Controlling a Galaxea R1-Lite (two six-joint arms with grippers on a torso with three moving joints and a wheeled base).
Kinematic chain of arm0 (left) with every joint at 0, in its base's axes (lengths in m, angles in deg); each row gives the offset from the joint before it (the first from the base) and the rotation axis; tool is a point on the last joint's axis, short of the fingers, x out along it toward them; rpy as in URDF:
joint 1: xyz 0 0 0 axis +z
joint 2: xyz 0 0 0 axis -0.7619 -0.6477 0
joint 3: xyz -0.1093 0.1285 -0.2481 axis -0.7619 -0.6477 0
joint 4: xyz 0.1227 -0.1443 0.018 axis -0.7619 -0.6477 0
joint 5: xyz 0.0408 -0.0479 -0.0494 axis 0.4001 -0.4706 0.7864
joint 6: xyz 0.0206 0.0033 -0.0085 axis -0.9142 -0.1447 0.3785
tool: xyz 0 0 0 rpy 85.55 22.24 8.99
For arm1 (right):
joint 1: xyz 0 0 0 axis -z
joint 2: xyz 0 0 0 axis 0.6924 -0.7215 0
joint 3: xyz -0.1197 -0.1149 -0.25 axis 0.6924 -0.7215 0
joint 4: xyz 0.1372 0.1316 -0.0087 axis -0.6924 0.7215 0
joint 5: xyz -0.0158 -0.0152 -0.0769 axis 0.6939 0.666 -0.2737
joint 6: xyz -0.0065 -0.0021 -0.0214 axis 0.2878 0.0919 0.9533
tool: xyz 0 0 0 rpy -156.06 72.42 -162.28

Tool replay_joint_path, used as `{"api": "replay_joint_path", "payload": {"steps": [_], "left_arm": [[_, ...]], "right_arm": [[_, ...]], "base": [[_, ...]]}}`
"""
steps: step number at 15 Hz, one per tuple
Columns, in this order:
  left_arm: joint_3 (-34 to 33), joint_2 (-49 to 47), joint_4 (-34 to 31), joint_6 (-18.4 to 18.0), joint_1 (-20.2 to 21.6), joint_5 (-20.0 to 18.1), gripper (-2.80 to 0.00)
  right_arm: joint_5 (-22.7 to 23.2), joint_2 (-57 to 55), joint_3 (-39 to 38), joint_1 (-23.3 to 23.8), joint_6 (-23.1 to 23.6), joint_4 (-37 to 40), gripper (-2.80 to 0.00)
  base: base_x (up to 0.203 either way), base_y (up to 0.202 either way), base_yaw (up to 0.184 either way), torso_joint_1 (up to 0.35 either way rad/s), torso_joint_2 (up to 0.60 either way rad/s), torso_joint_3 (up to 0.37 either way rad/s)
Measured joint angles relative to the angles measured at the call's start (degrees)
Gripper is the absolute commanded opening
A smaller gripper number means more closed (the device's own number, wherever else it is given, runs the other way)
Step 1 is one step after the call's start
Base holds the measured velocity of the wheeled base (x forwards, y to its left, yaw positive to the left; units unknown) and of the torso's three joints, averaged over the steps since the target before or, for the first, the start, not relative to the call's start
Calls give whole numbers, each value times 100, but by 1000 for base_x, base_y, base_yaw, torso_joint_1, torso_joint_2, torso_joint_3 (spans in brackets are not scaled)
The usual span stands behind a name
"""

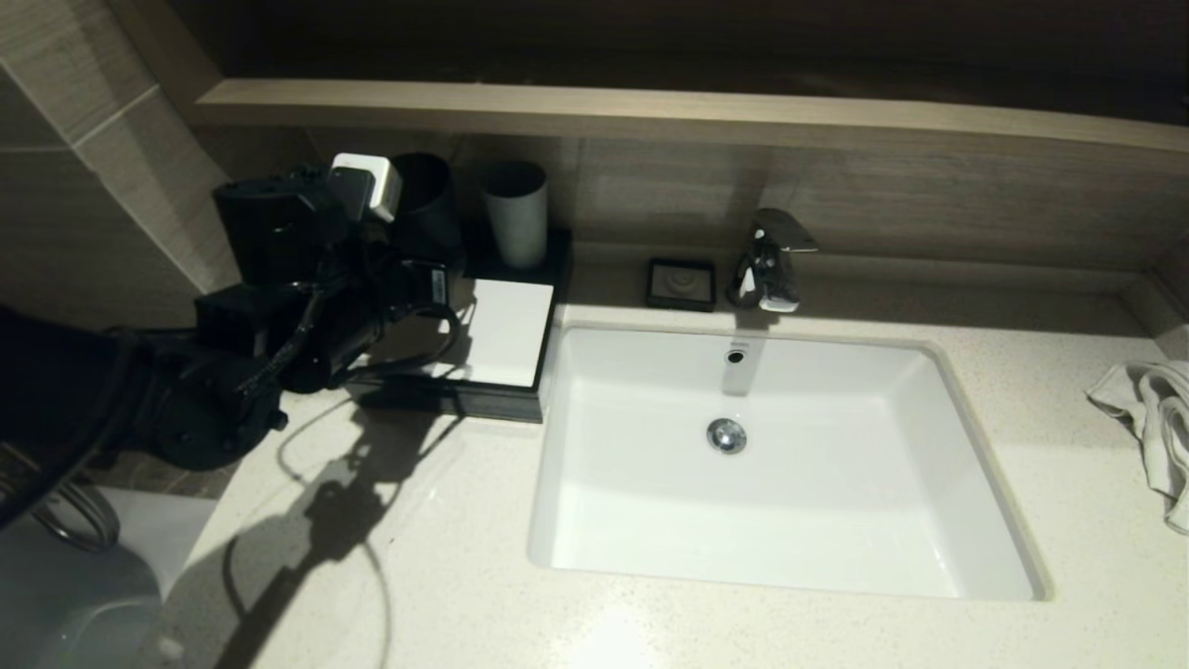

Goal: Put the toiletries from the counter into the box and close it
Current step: Place the cup on the storage box

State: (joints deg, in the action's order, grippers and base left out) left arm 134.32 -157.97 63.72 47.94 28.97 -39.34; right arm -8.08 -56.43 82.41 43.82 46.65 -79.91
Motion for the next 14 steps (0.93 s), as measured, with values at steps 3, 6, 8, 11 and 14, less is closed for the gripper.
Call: {"api": "replay_joint_path", "payload": {"steps": [3,6,8,11,14], "left_arm": [[11,-13,-1,-8,0,4,-280],[32,-35,-2,-9,0,6,-280],[95,-60,-13,-7,0,6,-280],[112,-82,-12,-6,0,6,-280],[74,-104,-1,-9,5,6,-280]], "right_arm": [[2,0,0,0,2,0,-280],[0,0,0,0,-1,1,-280],[0,0,0,0,-3,0,-280],[0,0,0,0,-2,0,-280],[0,0,0,0,-1,2,-280]], "base": [[0,0,0,0,0,0],[0,0,0,0,0,0],[0,0,0,0,0,0],[0,0,0,0,0,0],[0,0,0,0,0,0]]}}
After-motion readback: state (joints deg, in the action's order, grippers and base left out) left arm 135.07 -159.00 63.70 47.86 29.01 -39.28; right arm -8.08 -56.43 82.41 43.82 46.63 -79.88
